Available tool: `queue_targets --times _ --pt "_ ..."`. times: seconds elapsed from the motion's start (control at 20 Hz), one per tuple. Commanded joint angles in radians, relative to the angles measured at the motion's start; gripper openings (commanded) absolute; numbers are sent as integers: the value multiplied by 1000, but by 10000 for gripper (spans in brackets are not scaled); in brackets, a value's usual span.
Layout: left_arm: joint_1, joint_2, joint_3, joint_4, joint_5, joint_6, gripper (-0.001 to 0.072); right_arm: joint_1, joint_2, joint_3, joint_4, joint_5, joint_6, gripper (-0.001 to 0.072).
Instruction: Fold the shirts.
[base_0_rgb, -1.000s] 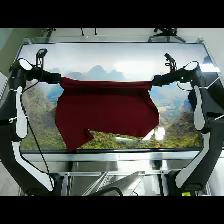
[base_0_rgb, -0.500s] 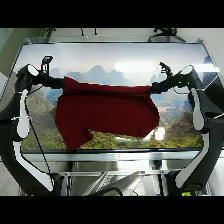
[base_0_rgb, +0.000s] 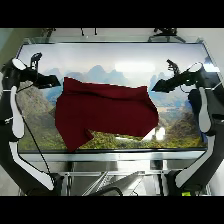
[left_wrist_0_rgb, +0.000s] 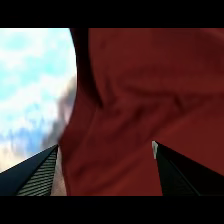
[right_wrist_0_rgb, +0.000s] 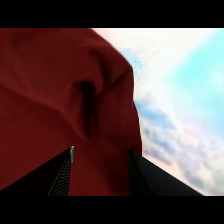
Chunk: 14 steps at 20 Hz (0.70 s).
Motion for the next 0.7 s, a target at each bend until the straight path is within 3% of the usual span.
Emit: queue_targets --times 0.0,0.2,0.4,0.5,0.65 --pt "84 88 -133 -5 -191 -95 657 -51 62 -29 -3 121 31 381" --pt "125 315 -597 -5 -149 -107 657 -92 164 -194 -3 162 53 381" --pt "123 528 -1068 -12 20 -108 657 -145 291 -432 -3 126 51 380" --pt "123 592 -1235 -74 108 -100 657 -178 349 -535 -3 97 49 381" --pt "123 629 -1364 -248 264 0 656 -235 431 -674 1 38 49 381"
